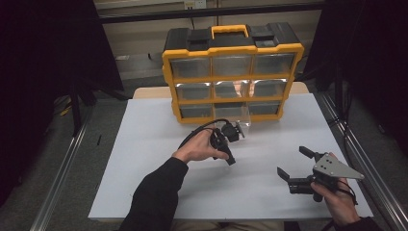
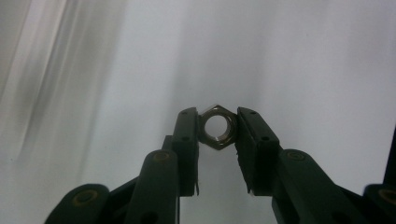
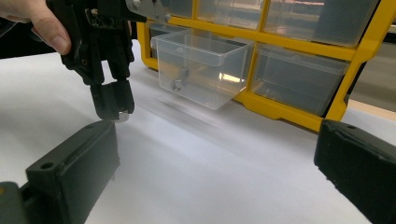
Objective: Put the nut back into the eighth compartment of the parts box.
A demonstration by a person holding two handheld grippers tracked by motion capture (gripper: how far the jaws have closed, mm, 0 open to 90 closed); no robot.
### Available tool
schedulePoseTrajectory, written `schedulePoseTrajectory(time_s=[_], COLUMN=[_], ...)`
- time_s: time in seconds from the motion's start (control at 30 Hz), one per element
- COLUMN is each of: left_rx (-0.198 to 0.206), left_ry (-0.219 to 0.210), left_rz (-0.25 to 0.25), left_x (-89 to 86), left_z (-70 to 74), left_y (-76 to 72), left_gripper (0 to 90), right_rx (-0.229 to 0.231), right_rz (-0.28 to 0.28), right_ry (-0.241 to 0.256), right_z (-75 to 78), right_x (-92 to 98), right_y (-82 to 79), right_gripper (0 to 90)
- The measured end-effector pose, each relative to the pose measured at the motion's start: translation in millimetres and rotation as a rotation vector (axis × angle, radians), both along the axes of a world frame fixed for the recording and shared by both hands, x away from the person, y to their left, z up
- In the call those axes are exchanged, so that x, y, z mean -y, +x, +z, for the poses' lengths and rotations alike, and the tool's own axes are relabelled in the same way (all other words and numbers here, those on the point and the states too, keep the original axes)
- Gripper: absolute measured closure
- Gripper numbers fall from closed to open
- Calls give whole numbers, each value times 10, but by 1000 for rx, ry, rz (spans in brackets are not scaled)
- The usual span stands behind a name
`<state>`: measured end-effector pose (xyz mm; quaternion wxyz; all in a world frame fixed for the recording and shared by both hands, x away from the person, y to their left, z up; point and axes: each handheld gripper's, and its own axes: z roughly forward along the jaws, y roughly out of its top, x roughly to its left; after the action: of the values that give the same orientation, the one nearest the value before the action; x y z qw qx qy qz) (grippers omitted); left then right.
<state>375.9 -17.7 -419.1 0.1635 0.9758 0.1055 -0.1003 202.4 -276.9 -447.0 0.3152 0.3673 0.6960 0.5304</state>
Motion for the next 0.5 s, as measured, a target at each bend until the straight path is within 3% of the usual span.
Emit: schedulePoseTrajectory(time_s=[0.47, 0.5], left_rx=[21, 17], left_ry=[-13, -24], left_rz=[-8, 14], left_x=[-20, -23], left_z=[137, 147], left_y=[34, 20], left_gripper=[701, 701], right_rx=[0, 1], right_rz=[-1, 0], right_ry=[-2, -1], right_z=[1, 0], right_x=[0, 0], right_y=[1, 2], right_gripper=[0, 0])
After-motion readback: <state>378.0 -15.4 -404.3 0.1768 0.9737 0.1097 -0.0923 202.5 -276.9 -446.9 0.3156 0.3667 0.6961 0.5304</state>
